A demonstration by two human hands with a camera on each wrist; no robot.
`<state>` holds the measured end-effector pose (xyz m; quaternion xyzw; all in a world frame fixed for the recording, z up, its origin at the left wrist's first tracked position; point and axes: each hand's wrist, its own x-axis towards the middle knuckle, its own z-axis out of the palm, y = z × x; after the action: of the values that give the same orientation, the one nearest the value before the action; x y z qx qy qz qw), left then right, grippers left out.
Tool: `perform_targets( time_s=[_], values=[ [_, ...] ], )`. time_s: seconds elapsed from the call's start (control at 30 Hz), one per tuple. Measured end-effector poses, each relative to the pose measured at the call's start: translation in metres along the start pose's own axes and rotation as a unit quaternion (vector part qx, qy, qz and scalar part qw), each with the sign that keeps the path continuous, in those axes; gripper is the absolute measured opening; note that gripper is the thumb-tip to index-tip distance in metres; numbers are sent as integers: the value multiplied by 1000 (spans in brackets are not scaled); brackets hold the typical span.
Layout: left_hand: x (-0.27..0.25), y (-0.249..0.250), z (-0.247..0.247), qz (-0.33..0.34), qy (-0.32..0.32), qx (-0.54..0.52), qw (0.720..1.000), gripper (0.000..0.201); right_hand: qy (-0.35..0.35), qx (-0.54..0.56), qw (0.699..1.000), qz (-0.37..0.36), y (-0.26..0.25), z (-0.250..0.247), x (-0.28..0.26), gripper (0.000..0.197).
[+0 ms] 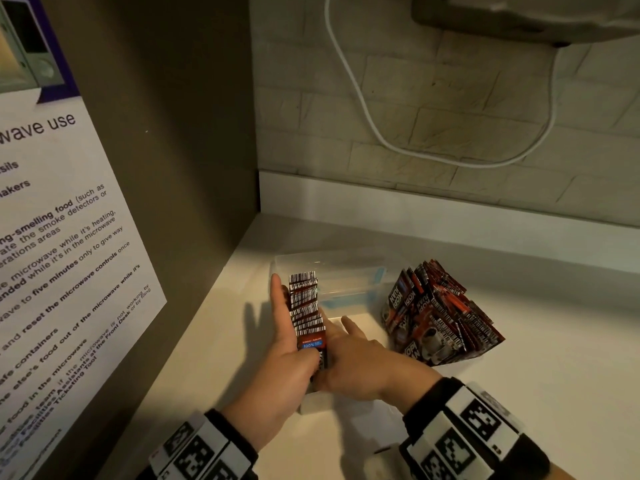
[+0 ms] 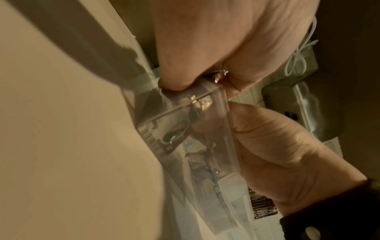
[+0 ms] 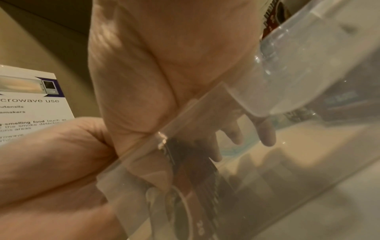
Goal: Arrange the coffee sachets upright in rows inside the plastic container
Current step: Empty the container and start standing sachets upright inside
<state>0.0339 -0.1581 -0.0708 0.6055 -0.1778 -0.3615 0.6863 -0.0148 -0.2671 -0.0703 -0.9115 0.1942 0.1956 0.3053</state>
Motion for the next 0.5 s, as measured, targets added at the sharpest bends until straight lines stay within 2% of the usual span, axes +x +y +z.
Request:
perform_targets(
  time_s=[0.1,0.2,0.27,0.33,0.4,0.47,0.5],
  values=[
    [-1,-1,-4,5,-16,15,1000,109,28,33,999,-3,-1,0,-2,98],
    [-4,7,-9,52,-8,42,998,107,94,79,992,-9,-2,-12,-24,92],
    [-8,18,-10,109,-8,57,992,103,152,118,981,-30,0,-30,-47,79],
    [-12,27,-8,197,-7,71,978,94,237,151,959,-47,6,-49,-68,70],
    [-17,38,6,259,-42,145,954,91,322,188,926,-53,20,-68,-83,63],
    [-21,44,23,250,-100,201,942,90,369,204,905,-53,36,-83,-94,58],
    [-20,44,34,229,-122,212,942,91,378,194,904,-51,43,-89,-99,56]
  ],
)
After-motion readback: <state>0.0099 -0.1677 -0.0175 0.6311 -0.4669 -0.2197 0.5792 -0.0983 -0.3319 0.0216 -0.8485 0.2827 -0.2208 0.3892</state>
